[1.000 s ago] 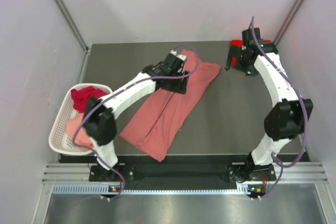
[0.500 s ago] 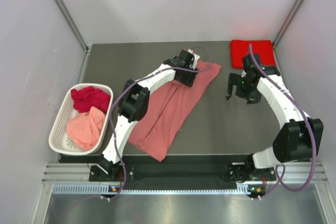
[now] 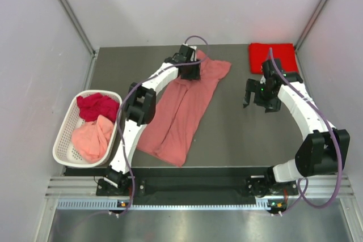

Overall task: Fold and stack the t-shirts
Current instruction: Fold the tshirt

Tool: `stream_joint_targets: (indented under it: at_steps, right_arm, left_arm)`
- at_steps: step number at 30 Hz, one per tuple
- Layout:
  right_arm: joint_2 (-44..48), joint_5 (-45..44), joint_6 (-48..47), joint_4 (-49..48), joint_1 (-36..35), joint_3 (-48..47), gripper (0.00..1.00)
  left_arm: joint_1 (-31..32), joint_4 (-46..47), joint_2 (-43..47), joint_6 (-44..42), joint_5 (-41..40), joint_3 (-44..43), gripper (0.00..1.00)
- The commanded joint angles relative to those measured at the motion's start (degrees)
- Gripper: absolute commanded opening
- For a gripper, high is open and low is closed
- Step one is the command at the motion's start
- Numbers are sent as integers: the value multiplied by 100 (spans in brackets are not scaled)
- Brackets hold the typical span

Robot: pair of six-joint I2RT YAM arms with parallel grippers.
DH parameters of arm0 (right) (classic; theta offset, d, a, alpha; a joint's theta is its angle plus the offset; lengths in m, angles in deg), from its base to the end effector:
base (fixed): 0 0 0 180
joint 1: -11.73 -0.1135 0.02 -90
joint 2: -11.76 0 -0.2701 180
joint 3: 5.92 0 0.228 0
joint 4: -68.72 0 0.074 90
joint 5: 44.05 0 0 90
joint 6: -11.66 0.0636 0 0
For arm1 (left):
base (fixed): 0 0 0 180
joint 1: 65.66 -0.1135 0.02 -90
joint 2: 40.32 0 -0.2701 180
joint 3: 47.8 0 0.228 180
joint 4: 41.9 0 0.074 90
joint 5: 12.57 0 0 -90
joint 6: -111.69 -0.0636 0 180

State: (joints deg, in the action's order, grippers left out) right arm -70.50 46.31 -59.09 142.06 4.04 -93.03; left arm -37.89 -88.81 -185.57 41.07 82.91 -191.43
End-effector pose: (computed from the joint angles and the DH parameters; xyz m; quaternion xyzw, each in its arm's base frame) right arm 0.2589 0.0354 0.2724 0.0984 0.9775 0.0465 0.1808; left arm 0.4933 -0.2666 0.1581 0.0852 0.9304 -0.1824 0.3062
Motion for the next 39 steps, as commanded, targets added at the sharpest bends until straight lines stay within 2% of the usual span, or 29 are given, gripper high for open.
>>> stream_joint_targets:
  at_steps: [1,5,9,10,12,14,17,20,22,24,25,27,28,31,33,34,39]
  right_arm:
    - [-53,122,44,-96,30,49,100]
    - [-115,210,141,-148,-84,66,100]
    - [-281,455,238,-297,-452,93,99]
    - [-317,778,203,-359,-549,101,99]
    - [-370,1079,176,-517,-943,171,100]
    - [-379,1578,220,-1095,-1426,364,100]
    - [-492,1976,518,-1544,-1893,706,100]
    - [-650,2301,1088,-2315,-2491,1171,98]
    - [-756,2503,1589,-2704,-2852,1392,92]
    - [-888,2653,1915,-3380,-3167,1718,90]
    - [-923,2801,2256,-3644,-3274,1840,88]
    - [-959,2890,2609,-4484,-3563,2201,85]
    - [-959,2882,2967,-4708,-3660,2315,82]
    - [-967,2576,3583,-5324,-4135,2562,79]
    - [-976,2382,4005,-5613,-4433,2720,77]
    - [-994,2198,4139,-5711,-4513,2782,73]
    - [-959,1652,5122,-6441,-4812,3344,67]
  left_arm:
    - [-535,-192,-487,180,-390,-21,58]
    - [-720,-86,-443,461,-293,-3,57]
    - [-703,2,-259,628,347,-12,56]
    - [-685,-7,-171,681,514,5,57]
    - [-642,-7,241,857,822,119,58]
    - [-615,19,802,945,1278,435,74]
    - [-623,-436,1575,718,1325,524,74]
    - [-658,-1190,2418,227,940,839,73]
    - [-703,-1621,2886,50,746,1550,70]
    - [-747,-1913,3615,13,105,2147,69]
    - [-755,-2010,3870,48,-97,2916,69]
    - [-773,-1915,4661,171,-693,3789,69]
    - [-782,-1766,4907,233,-775,4577,69]
    - [-835,-1616,5725,566,-916,5687,68]
    - [-835,-1536,6191,743,-891,6164,68]
    - [-835,-1475,6323,778,-864,6262,67]
    - [-835,-1343,7071,822,-592,6527,63]
